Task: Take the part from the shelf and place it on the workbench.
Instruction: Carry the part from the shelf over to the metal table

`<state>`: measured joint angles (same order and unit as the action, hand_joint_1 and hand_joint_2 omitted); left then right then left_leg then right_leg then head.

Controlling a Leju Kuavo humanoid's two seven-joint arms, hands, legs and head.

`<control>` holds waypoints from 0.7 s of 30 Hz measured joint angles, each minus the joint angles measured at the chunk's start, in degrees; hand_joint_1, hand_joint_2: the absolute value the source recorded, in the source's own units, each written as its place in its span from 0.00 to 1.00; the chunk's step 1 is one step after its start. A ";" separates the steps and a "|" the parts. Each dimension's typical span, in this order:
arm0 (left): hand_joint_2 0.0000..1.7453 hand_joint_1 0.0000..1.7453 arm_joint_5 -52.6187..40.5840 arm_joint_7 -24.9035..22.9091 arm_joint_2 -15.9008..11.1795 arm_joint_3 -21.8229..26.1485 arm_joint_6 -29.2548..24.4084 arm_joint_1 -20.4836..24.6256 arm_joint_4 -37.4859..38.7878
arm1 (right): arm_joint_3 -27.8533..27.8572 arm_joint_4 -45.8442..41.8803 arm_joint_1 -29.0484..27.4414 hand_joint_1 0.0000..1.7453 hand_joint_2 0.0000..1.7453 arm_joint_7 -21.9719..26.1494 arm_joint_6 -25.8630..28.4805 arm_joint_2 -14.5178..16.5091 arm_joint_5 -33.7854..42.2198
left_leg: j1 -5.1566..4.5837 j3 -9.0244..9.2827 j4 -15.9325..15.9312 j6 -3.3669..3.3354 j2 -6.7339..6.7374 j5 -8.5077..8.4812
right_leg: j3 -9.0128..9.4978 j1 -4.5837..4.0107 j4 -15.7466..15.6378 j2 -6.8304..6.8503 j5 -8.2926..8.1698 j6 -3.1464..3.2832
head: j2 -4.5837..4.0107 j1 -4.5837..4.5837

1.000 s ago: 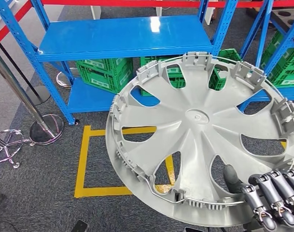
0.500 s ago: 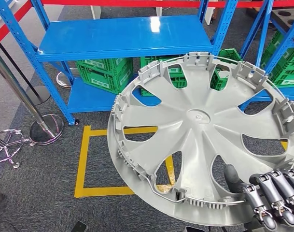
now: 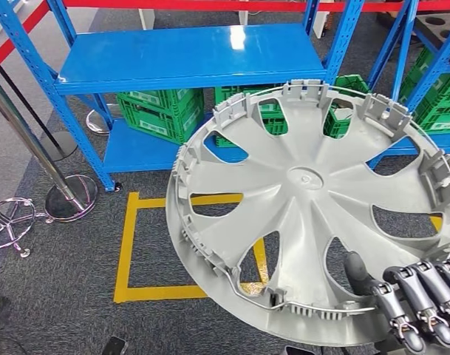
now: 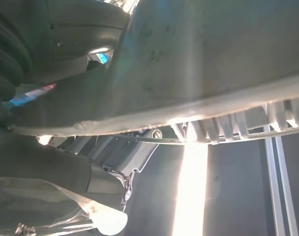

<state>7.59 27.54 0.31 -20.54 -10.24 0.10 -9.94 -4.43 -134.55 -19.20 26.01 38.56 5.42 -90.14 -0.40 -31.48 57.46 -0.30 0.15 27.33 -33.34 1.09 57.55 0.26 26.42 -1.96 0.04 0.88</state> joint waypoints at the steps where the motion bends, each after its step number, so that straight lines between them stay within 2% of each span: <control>1: 1.00 0.00 2.05 -0.89 0.02 0.89 0.36 0.02 0.01 | 0.14 -0.12 -0.02 1.00 1.00 0.13 0.00 0.06 0.01 | 0.00 0.00 0.00 0.00 0.00 0.00 | 0.00 0.00 0.00 0.00 0.00 0.00 | 0.00 0.00; 5: 1.00 0.00 13.27 -5.77 0.53 7.66 3.13 0.20 0.01 | 0.71 -0.45 -0.08 1.00 1.00 0.70 0.00 0.90 0.02 | 0.00 0.00 0.00 0.01 0.00 0.00 | -0.01 0.00 0.00 0.00 0.00 0.00 | 0.00 0.00; 8: 1.00 0.00 18.40 -7.97 1.05 13.22 4.94 0.24 0.00 | 0.81 -0.50 -0.11 1.00 1.00 0.77 0.00 1.40 0.02 | 0.00 0.00 0.00 0.01 0.00 0.00 | -0.01 0.00 0.00 0.00 0.00 0.00 | 0.00 -0.01; 15: 1.00 0.00 24.80 -12.41 1.92 22.21 7.17 0.20 -0.01 | 0.82 -0.49 -0.02 1.00 1.00 -0.58 0.00 1.51 0.02 | 0.00 -0.01 0.00 0.01 0.00 0.00 | 0.00 0.00 0.00 0.00 0.00 0.00 | 0.00 0.01; 21: 1.00 0.00 25.59 -12.98 2.14 25.87 7.53 0.17 -0.01 | 0.82 -0.49 0.02 1.00 1.00 -0.83 0.00 1.51 0.00 | 0.00 -0.02 0.00 0.01 0.00 0.00 | 0.00 0.00 0.00 0.00 -0.01 0.00 | 0.00 -0.01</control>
<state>33.17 14.56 2.45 5.33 -2.71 0.27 -9.94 -3.61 -135.03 -19.18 25.17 38.56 6.93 -90.14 -0.40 -31.49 57.46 -0.29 0.15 27.32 -33.34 1.09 57.55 0.26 26.41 -1.97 0.04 0.87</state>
